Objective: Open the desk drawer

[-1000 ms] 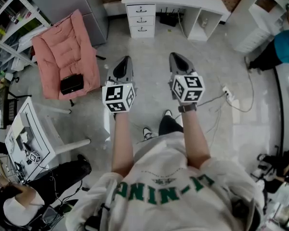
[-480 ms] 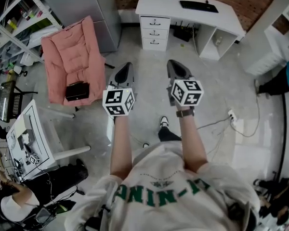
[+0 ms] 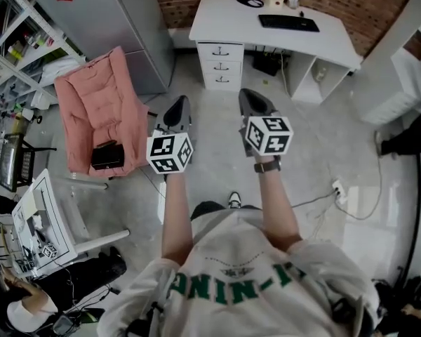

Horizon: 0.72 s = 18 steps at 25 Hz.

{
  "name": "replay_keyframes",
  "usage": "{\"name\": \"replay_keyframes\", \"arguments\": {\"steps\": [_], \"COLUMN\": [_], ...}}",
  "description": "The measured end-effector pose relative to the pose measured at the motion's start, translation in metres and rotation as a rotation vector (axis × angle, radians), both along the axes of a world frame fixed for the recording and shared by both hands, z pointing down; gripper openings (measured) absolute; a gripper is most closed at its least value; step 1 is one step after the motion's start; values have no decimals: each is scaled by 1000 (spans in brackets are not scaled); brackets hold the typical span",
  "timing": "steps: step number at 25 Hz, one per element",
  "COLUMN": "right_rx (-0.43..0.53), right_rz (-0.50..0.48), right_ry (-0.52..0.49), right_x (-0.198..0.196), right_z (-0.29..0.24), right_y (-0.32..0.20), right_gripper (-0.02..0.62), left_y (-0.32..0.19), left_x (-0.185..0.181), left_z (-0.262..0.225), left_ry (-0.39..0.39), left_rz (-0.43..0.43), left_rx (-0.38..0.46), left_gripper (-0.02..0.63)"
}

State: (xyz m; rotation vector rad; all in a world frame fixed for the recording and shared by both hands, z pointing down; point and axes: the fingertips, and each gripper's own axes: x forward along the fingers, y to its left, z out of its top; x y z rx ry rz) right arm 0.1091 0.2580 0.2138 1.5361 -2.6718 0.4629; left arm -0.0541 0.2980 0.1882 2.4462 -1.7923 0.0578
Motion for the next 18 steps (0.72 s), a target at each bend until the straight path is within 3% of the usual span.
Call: {"name": "replay_keyframes", "arguments": {"steps": [6, 10, 18], "right_rx": [-46, -88, -71], "right_rz": [-4, 17, 43], "right_ry": [19, 86, 115], "right_x": [10, 11, 4], "right_z": [30, 50, 58], "right_y": [-32, -53, -134], "right_gripper": [3, 3, 3], "left_y": [-28, -55, -154], "left_x": [17, 17, 17], "left_z": [28, 41, 61], "left_ry": [-35, -39, -14], "left_rz": [8, 22, 76], "left_rx": [-60, -87, -91], "left_gripper": [2, 2, 2]}}
